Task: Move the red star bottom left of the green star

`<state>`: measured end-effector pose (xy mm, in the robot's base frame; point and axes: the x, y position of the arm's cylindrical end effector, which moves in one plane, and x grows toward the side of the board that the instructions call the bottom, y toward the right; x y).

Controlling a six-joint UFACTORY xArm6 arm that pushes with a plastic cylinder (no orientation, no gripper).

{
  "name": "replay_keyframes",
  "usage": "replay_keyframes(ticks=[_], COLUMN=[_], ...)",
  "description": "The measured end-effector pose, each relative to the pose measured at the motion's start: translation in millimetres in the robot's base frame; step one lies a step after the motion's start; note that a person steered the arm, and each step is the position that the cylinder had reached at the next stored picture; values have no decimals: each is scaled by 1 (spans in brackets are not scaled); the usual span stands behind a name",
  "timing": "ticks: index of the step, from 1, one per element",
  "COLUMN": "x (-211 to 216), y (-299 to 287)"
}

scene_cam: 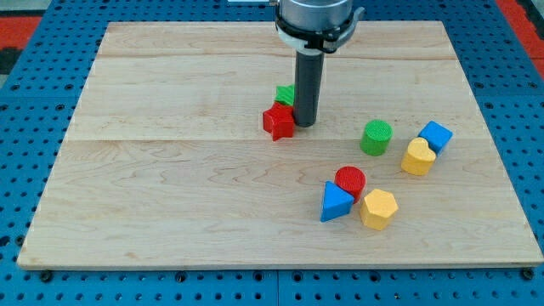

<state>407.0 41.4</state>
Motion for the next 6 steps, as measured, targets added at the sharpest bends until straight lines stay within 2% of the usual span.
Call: replay_keyframes(ticks=[1,2,3,4,6], x=[3,14,22,30,16], y=[-2,-62,-43,-49,-112])
